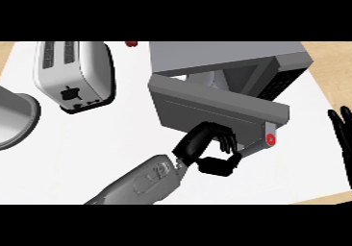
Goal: Pick up the milk, place it into the microwave and close the microwave
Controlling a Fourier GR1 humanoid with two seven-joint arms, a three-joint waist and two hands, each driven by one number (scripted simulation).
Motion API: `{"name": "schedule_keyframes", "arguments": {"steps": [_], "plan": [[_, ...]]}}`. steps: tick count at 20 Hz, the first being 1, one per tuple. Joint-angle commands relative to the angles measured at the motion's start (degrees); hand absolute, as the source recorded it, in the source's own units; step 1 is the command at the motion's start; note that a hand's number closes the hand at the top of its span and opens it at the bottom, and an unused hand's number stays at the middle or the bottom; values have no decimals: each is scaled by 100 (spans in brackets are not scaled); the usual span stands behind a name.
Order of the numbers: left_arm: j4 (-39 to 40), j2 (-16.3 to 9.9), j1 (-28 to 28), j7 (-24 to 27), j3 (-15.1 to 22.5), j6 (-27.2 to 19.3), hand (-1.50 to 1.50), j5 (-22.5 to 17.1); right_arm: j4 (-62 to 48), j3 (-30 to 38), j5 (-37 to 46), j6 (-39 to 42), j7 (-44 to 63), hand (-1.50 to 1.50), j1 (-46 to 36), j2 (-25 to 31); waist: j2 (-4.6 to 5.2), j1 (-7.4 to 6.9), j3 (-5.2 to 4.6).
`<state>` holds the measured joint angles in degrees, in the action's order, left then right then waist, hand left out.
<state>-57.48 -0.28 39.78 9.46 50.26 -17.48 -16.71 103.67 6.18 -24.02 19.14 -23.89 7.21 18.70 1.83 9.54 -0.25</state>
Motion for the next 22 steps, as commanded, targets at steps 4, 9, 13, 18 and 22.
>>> {"name": "schedule_keyframes", "arguments": {"steps": [4, 9, 13, 18, 22], "plan": [[154, 27, 727, 494, -185, -332, 150, -844, 365, -139, -285, 225, 304, -150, -317, 182, 92, 441, -8], [493, 28, 1200, 531, -298, -460, 150, -1216, 526, -20, -453, 278, 411, -150, -431, 339, 143, 746, 7], [745, 28, 1590, 580, -370, -553, 150, -1398, 597, -25, -660, 394, 576, -150, -548, 473, 198, 914, 16], [1088, 26, 1962, 617, -554, -659, 150, -1668, 662, -55, -824, 526, 735, -150, -606, 615, 264, 1112, 22], [1263, 24, 2215, 649, -605, -709, 150, -1824, 683, 4, -976, 475, 907, -150, -747, 711, 283, 1176, 17]]}}
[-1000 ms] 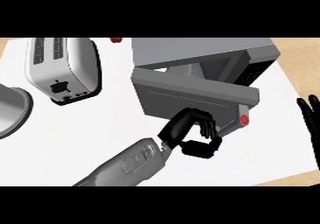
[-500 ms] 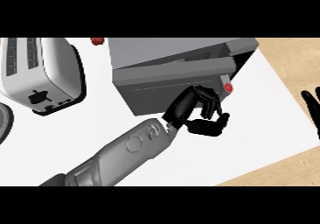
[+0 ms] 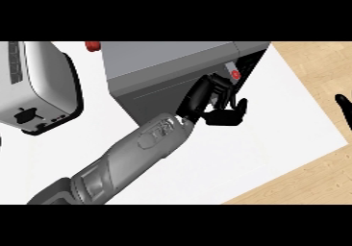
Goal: Pick up the milk, place it into the microwave and close the microwave
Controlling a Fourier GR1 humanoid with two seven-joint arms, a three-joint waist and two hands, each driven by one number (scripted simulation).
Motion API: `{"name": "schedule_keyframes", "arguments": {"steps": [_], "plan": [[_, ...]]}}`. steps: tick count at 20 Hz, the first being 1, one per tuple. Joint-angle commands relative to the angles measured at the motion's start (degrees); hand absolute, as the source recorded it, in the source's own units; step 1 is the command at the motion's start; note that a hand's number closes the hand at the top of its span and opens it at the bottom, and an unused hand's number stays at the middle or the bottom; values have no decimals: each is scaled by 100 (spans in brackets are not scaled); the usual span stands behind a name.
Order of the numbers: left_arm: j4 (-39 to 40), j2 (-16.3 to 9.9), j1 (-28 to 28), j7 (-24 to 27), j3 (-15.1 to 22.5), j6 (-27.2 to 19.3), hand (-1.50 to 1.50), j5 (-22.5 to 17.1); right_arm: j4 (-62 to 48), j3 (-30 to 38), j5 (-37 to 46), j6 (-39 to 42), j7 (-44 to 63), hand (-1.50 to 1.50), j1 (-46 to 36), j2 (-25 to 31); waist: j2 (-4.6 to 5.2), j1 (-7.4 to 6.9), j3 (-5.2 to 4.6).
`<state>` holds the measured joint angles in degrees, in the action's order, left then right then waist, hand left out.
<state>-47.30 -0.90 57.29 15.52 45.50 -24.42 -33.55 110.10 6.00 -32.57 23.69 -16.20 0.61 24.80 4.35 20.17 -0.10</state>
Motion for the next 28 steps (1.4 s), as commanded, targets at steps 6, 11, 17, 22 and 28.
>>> {"name": "schedule_keyframes", "arguments": {"steps": [6, 11, 17, 22, 28], "plan": [[245, 84, 481, 105, -36, -213, 150, -302, 77, 108, -317, 43, 272, -150, -246, 244, 72, 286, 5], [236, 80, 518, 115, 13, -423, 150, -403, 42, 220, -467, 71, 381, -150, -291, 382, 52, 352, 19], [150, 77, 528, 198, 70, -589, 150, -507, -42, 425, -578, 82, 485, -150, -429, 601, 74, 429, 22], [152, 76, 513, 257, 79, -773, 150, -581, -36, 506, -647, 128, 562, -150, -535, 756, 86, 468, 24], [132, 75, 552, 288, 164, -864, 150, -644, -152, 608, -813, 163, 650, -150, -633, 878, 94, 484, 37]]}}
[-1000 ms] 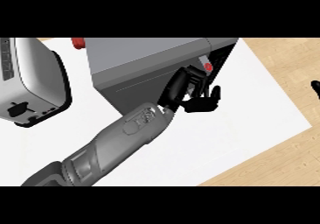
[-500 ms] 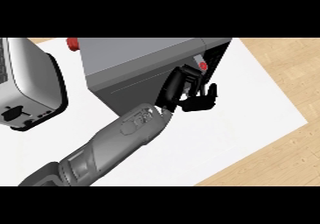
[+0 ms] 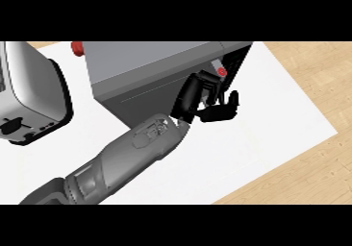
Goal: Pick up the milk, place it into the microwave and close the microwave
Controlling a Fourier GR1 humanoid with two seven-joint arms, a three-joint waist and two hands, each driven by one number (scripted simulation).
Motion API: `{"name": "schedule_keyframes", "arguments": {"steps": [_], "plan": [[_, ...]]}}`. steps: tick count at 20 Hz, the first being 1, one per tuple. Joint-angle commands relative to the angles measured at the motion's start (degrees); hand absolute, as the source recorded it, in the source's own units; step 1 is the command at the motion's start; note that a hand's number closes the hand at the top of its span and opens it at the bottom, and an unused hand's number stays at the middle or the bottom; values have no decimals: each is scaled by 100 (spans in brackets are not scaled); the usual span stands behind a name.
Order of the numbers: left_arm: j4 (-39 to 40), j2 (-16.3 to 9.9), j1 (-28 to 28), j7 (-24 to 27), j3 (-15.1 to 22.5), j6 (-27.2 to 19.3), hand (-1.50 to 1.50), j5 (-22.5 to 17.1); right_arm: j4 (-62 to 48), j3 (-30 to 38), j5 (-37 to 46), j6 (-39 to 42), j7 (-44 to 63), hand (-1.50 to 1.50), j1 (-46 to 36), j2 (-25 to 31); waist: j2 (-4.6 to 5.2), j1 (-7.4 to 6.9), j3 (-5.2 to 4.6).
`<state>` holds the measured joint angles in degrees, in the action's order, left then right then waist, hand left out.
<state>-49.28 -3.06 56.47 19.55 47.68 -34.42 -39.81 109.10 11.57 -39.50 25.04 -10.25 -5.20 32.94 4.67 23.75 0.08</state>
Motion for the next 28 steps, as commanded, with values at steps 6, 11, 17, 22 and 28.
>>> {"name": "schedule_keyframes", "arguments": {"steps": [6, 11, 17, 22, 28], "plan": [[322, 290, 588, -26, -23, 3, 150, -96, -65, 92, -285, 70, 122, -150, -213, 165, 89, 136, 14], [294, 289, 606, 16, 16, -91, 150, -150, -133, 117, -446, 98, 196, -150, -253, 215, 76, 162, 19], [681, 298, 273, -52, -583, -1028, 150, -515, -169, 276, -640, 99, 257, -150, -201, 300, 19, -88, 12], [968, 284, 269, 37, -550, -938, 150, -600, -178, 563, -732, -43, 276, -150, -241, 410, 32, -311, -4], [1173, -45, 257, 65, -338, -550, 150, -782, -108, 764, -835, -107, 336, -150, -124, 493, 43, -543, -13]]}}
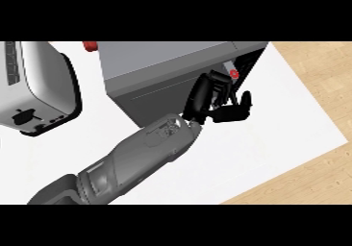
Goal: Pick up the milk, place it into the microwave and close the microwave
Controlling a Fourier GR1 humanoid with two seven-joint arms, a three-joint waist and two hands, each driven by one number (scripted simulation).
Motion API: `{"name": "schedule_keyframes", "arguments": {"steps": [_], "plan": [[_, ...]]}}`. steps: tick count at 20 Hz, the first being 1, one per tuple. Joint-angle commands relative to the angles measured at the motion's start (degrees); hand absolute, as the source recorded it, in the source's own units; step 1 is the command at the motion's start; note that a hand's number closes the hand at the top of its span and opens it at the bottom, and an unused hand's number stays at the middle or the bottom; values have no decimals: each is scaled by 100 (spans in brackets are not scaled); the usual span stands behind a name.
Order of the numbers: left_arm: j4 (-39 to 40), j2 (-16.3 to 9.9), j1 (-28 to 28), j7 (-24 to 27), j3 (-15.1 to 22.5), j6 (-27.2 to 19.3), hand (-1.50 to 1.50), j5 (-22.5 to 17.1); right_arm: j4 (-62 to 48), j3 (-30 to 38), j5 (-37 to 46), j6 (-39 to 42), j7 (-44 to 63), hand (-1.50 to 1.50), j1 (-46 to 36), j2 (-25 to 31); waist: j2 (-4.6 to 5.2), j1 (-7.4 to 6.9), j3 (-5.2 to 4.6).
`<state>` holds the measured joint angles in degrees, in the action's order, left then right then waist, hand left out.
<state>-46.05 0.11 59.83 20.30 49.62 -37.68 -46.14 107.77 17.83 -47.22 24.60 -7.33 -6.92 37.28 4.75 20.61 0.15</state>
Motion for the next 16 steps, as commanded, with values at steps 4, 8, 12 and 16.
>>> {"name": "schedule_keyframes", "arguments": {"steps": [4, 8, 12, 16], "plan": [[997, -483, -27, -80, -362, 35, 150, -253, 103, 265, -138, -75, 63, -150, 118, 104, 45, -308, -8], [1057, -599, -67, 53, -321, 147, -150, -353, 173, 400, -225, -152, 118, -150, 167, 154, 59, -460, -29], [1094, -672, -56, 70, -265, 273, -150, -474, 239, 519, -234, -201, 187, -150, 275, 220, 39, -569, -29], [1135, -636, -114, 149, -164, 354, -150, -557, 402, 552, -386, -225, 231, -150, 340, 194, -6, -672, -28]]}}
